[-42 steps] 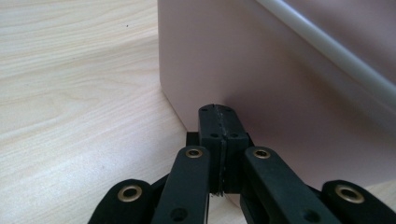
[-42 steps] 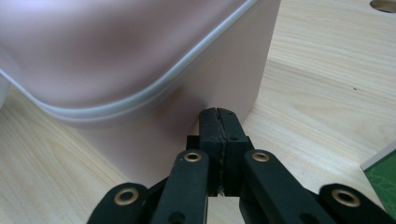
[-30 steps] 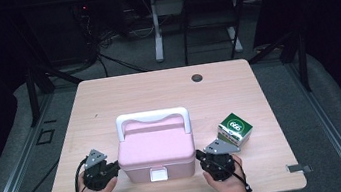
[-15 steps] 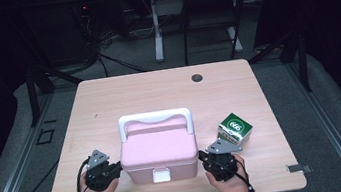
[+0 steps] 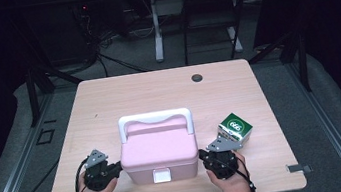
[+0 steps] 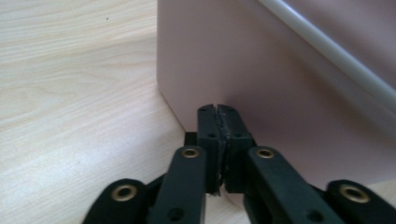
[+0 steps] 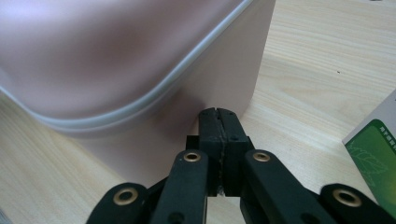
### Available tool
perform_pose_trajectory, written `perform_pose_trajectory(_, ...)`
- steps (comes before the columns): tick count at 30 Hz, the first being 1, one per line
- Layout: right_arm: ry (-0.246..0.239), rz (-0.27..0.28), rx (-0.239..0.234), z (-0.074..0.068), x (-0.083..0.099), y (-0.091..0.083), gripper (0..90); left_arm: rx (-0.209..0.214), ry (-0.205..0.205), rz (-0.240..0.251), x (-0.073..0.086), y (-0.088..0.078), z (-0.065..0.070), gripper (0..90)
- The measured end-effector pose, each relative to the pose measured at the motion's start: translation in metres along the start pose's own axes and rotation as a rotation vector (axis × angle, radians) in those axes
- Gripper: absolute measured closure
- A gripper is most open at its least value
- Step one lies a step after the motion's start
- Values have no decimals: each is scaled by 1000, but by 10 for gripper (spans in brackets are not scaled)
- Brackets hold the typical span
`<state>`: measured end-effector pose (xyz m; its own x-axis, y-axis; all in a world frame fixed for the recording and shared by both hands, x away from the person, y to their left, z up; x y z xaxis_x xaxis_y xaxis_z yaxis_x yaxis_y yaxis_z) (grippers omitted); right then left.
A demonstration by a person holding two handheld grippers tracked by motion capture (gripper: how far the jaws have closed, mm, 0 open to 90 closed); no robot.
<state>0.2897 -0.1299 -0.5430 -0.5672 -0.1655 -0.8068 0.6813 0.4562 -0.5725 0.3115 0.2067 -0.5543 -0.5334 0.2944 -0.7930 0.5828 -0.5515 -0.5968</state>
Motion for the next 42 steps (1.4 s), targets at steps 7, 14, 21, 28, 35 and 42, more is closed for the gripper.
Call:
perform_pose_trajectory(7, -2, 25, -26, 5, -8, -6, 784, -8, 0, 49, -12, -14, -7, 720)
perform_pose_trajectory(14, 26, 62, -69, 13, -30, -20, 726, -18, 2, 74, -33, -33, -13, 605)
perform_pose_trajectory(21, 19, 99, -79, 17, -57, -35, 683, -20, 6, 103, -58, -47, -14, 572)
perform_pose_trajectory(28, 22, 122, -119, 11, -80, -37, 613, -6, 37, 141, -84, -51, -6, 527)
perform_pose_trajectory(35, 33, 124, -123, 5, -87, -17, 567, -12, 34, 127, -92, -30, 2, 517)
perform_pose_trajectory(42, 44, 128, -110, 5, -87, -5, 567, -25, 35, 132, -92, -21, 7, 570)
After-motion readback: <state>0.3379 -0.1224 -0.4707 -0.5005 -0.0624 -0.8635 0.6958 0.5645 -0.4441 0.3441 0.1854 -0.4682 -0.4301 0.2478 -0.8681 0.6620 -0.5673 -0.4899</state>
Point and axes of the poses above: each handheld gripper's, and its own axes: y roughly forward along the jaws, x roughly out of its underside, z roughly to its right, the point moved 3 cm from there along y, roughly forward along the jaws, and after that the axes turned 5 degrees about y, right-handed, at the moved point
